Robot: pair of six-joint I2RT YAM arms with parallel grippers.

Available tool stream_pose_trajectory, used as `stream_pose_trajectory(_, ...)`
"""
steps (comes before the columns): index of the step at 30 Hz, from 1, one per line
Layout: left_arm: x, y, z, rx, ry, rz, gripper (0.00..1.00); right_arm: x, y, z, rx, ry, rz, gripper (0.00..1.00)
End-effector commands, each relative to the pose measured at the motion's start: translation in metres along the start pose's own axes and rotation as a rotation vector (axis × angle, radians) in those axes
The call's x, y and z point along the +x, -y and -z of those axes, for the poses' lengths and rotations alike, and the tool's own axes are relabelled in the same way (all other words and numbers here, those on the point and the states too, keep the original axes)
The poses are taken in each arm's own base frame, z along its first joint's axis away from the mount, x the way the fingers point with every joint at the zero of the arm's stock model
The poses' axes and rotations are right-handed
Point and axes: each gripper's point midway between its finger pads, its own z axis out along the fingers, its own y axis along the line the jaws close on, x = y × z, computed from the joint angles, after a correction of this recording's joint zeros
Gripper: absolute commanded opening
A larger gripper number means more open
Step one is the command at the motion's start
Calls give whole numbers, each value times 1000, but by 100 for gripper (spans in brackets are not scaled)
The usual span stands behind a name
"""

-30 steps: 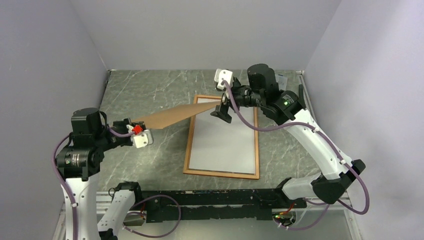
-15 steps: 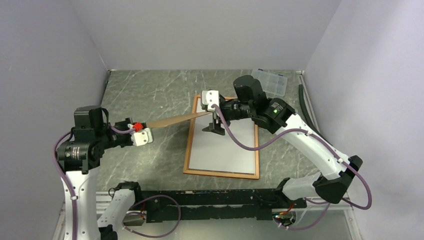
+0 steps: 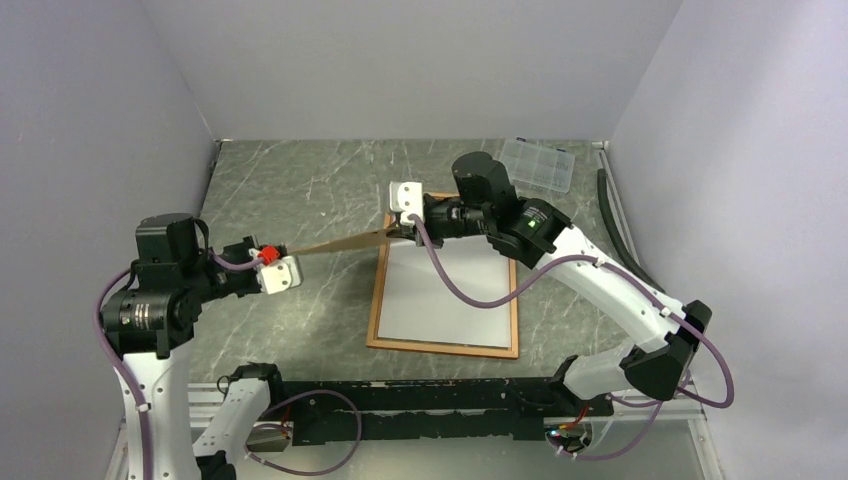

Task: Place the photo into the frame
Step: Turn over the photo frame item on the photo frame.

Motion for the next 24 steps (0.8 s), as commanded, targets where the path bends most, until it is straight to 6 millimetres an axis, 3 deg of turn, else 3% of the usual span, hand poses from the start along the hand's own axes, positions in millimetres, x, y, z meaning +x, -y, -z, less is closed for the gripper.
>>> stream_pose_trajectory(1,-40,-22,11,-81,136,-106,3,-26,19,5,109,93,16,0)
stream_pose_trajectory(3,-46,-32,13,-125,155,-98,9,-36,25,9,153,138,30,0)
stream_pose_trajectory(5,-52,-46,16,-184,173,-87,41,-44,29,13,189,176,26,0)
stream_pose_trajectory(10,-69,-78,28,-326,226,-66,92,-62,41,18,253,260,-20,0)
stream_pose_trajectory(13,-75,-96,36,-408,243,-28,94,-67,51,19,286,280,-79,0)
stream_pose_trajectory(18,-82,-124,49,-514,251,76,94,-65,82,31,284,299,-340,0)
stream_pose_trajectory(24,-58,-161,48,-606,172,309,94,-71,108,60,303,394,-569,0)
